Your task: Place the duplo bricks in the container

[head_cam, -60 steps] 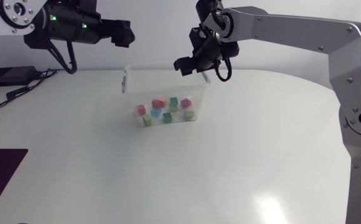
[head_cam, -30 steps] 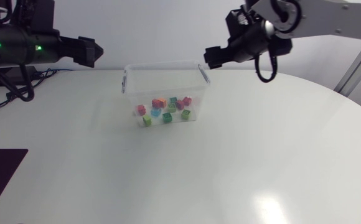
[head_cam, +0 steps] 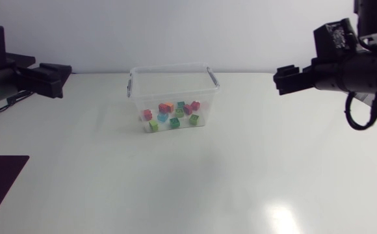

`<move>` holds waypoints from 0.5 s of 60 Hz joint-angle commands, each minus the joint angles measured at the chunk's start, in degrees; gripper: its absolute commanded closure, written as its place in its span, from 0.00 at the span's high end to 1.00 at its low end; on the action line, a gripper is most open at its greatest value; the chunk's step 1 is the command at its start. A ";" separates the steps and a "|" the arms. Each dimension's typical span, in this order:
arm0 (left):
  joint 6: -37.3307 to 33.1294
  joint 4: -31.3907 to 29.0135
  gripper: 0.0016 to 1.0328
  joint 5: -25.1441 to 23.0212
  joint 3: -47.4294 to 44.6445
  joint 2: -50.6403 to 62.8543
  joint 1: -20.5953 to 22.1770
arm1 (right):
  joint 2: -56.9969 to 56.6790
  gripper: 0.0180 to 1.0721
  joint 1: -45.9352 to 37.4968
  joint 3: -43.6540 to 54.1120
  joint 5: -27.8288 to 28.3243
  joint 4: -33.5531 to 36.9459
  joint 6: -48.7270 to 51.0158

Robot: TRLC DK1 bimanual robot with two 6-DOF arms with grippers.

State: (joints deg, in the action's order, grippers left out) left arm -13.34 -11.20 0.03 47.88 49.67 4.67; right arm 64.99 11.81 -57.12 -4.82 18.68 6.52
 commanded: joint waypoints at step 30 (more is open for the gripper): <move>-5.29 4.61 0.95 -0.03 -21.60 -26.38 -5.02 | -26.67 0.90 -8.83 22.85 -0.81 -1.80 7.63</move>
State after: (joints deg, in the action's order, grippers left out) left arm -16.82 -7.33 0.05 29.67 26.55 0.40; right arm 40.86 3.70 -37.58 -5.23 17.65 12.29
